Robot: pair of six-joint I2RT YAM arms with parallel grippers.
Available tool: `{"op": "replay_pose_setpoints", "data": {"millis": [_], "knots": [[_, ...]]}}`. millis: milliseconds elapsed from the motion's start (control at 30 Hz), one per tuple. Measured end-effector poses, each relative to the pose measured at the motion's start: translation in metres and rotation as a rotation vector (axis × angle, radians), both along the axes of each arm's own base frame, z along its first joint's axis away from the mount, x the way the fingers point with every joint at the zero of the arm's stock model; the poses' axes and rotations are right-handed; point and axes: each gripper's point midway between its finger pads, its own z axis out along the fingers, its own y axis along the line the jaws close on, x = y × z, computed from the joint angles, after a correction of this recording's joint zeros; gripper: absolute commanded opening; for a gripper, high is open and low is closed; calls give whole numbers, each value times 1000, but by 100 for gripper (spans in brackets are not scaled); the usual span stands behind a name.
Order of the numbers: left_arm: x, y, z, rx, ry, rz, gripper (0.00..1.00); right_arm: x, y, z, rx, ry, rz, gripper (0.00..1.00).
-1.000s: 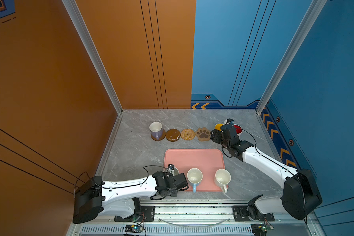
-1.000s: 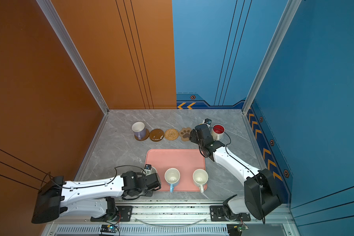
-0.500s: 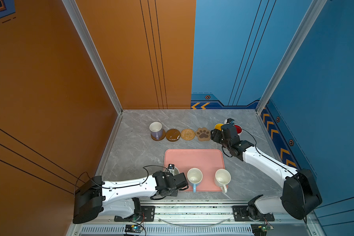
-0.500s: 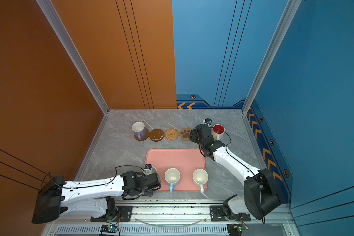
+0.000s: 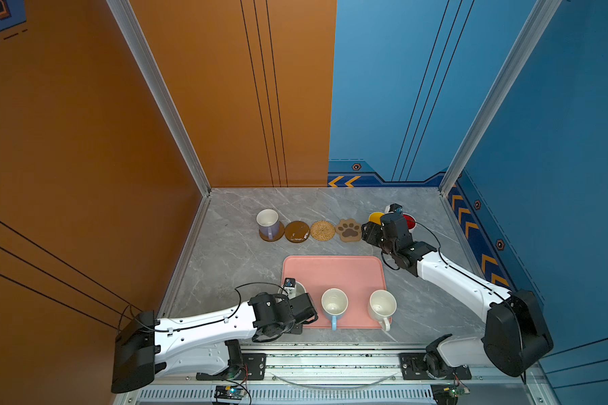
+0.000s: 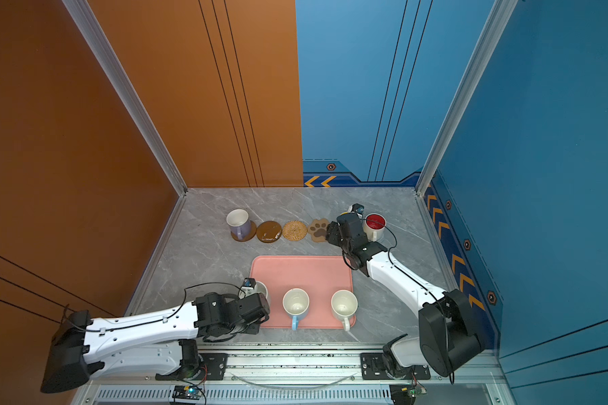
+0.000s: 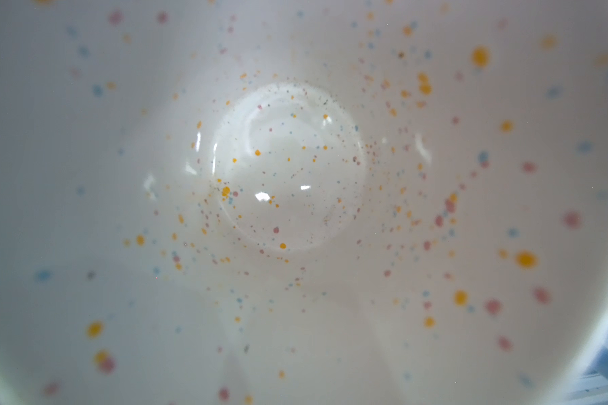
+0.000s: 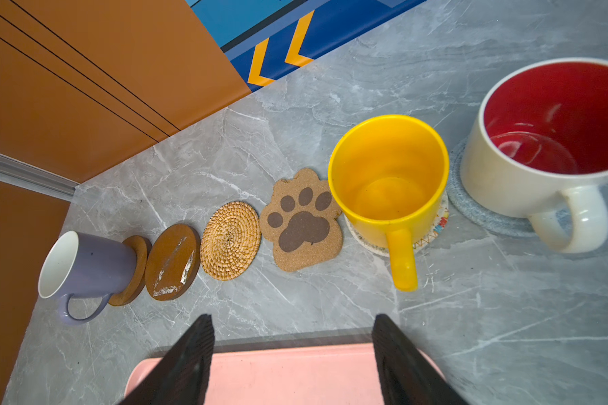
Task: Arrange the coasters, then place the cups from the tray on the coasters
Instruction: 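Close the left gripper on the speckled white mug rim, then lift the speckled white mug and carry it toward the dark wooden coaster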
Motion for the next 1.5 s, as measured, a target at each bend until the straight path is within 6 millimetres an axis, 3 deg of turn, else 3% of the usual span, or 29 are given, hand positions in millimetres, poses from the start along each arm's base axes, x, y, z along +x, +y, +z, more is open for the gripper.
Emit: {"op": "replay_pose_setpoints", "data": {"millis": [300, 500, 800, 1100, 1500], "knots": [[15, 11, -1, 19, -2, 26, 0, 0, 3, 0, 12, 0, 10, 69], [36, 16, -1, 9, 20, 56, 0, -1, 3, -1, 17, 1, 14, 69], [94, -1, 23, -1, -17, 27, 0, -2, -3, -9, 21, 17, 10, 69], [169, -10, 53, -41, -116, 52, 0, -3, -17, -1, 50, -13, -21, 68], [227, -7, 52, -30, -128, 70, 0, -7, -37, -5, 65, -9, -61, 68]]}}
